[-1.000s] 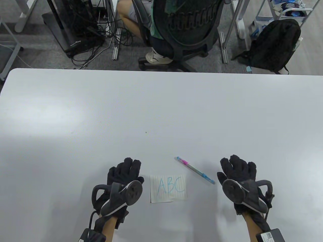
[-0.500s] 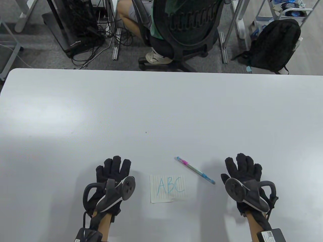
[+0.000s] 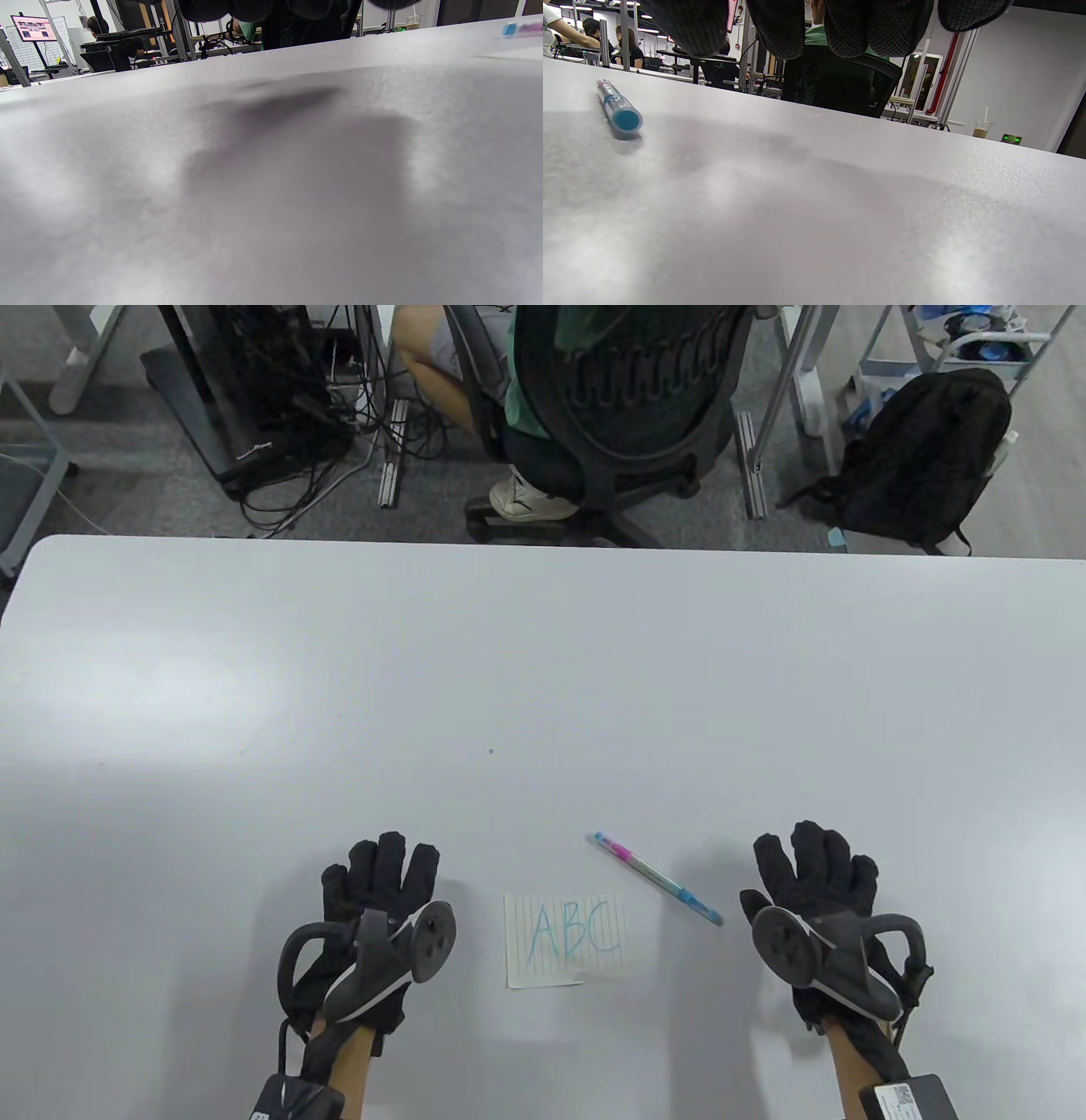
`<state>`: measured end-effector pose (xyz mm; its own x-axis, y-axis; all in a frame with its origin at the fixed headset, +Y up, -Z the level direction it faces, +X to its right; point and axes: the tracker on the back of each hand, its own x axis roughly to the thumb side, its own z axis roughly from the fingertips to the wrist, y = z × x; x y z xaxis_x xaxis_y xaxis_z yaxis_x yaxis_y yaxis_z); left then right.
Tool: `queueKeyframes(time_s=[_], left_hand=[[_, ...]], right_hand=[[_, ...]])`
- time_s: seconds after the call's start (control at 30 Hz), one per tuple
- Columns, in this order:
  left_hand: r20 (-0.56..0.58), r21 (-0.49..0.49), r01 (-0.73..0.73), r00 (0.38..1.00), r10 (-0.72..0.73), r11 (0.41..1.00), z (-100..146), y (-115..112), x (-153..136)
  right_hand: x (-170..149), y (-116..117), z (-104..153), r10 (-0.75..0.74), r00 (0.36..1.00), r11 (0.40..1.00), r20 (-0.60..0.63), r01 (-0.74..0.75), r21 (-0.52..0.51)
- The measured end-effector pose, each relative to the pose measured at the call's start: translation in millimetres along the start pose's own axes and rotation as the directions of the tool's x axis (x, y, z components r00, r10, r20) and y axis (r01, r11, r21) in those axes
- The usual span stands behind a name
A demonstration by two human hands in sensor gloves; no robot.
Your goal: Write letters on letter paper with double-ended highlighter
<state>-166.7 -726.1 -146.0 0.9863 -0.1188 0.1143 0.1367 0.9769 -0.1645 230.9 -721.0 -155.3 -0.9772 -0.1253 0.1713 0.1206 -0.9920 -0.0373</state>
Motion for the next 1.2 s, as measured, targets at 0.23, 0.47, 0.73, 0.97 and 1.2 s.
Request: queueKeyframes(time_s=[0.23, 0.47, 0.73, 0.97, 1.2], left_hand=[[-0.001, 0.006, 0.012, 1.000, -0.012, 1.000, -0.4, 0.0, 1.6], [0.001, 0.004, 0.018, 1.000, -0.018, 1.000, -0.7, -0.6, 2.9], [-0.001, 0.004, 0.021, 1.000, -0.021, 1.000, -0.1, -1.3, 2.8], [0.004, 0.003, 0.026, 1.000, -0.026, 1.000, 0.5, -1.5, 4.0], [0.009, 0.002, 0.029, 1.000, -0.029, 1.000, 0.8, -2.0, 5.0]], right_hand=[[3.3, 0.3, -0.7, 0.009, 1.000, 1.000, 0.013, -0.009, 0.000], [8.8, 1.7, -3.2, 0.014, 0.999, 1.000, 0.031, -0.014, 0.006], [9.1, 0.9, -2.1, 0.029, 0.999, 0.999, 0.025, -0.030, 0.014], [9.2, 0.7, -1.7, 0.034, 0.999, 0.999, 0.024, -0.034, 0.004], [10.2, 0.2, -1.2, 0.046, 0.999, 0.999, 0.028, -0.046, 0.008]])
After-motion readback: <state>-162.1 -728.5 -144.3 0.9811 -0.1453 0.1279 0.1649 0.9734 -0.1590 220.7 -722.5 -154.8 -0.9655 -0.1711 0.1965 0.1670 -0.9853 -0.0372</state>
